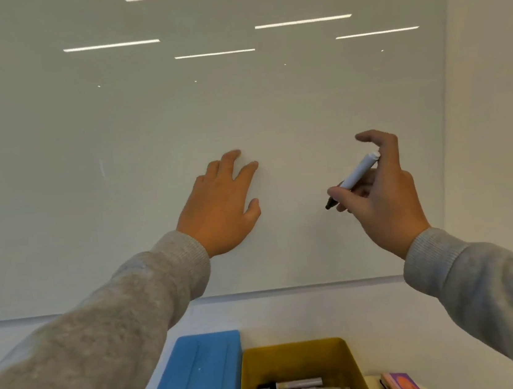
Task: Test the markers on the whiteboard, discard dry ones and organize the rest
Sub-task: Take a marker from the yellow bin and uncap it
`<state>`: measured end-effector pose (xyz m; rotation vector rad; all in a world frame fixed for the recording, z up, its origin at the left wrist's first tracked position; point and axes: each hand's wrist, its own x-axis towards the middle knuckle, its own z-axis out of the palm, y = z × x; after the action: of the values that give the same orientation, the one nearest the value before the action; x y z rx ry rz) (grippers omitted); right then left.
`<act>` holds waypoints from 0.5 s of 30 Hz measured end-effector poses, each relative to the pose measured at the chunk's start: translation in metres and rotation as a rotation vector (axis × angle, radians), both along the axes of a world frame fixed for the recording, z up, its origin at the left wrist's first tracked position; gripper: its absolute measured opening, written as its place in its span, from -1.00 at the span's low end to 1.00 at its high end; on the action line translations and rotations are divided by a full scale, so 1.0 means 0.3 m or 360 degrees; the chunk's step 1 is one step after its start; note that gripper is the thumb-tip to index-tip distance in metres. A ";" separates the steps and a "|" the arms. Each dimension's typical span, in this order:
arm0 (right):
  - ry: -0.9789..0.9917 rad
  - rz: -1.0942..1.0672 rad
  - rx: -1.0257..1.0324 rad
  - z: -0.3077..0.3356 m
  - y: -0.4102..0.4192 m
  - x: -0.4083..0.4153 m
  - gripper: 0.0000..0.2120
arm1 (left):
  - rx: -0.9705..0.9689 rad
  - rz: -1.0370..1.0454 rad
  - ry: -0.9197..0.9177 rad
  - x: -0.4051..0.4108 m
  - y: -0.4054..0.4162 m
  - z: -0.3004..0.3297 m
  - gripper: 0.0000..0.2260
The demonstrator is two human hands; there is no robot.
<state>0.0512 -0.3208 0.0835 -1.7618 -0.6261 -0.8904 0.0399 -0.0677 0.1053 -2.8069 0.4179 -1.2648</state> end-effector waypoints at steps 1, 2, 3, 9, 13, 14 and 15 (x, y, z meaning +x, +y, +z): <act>0.0007 0.0022 0.0056 -0.008 0.021 -0.016 -0.36 | -0.0039 -0.0082 0.0007 -0.022 -0.007 -0.022 -0.53; 0.0017 0.0044 0.0115 -0.020 0.043 -0.029 -0.39 | -0.0060 -0.0153 0.0038 -0.043 -0.013 -0.049 -0.60; 0.0029 0.0070 0.0186 -0.031 0.064 -0.041 -0.46 | -0.0059 -0.0213 0.0105 -0.062 -0.023 -0.075 -0.66; 0.0224 0.0183 0.0529 -0.158 0.174 -0.078 -0.87 | -0.0630 -0.0578 0.0766 -0.141 -0.082 -0.259 -0.76; 0.0452 0.0283 0.0535 -0.288 0.211 -0.108 -0.88 | -0.1425 -0.0738 0.1142 -0.177 -0.109 -0.351 -0.69; 0.0499 0.0297 0.0500 -0.329 0.219 -0.118 -0.91 | -0.1578 -0.0754 0.1225 -0.189 -0.111 -0.379 -0.69; 0.0531 0.0287 0.0453 -0.361 0.220 -0.124 -0.91 | -0.1720 -0.0778 0.1275 -0.195 -0.117 -0.401 -0.70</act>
<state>0.0139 -0.2547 -0.0247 -1.5230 -0.4087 -0.5168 -0.0185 -0.1029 -0.0151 -4.3215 0.5799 -0.2447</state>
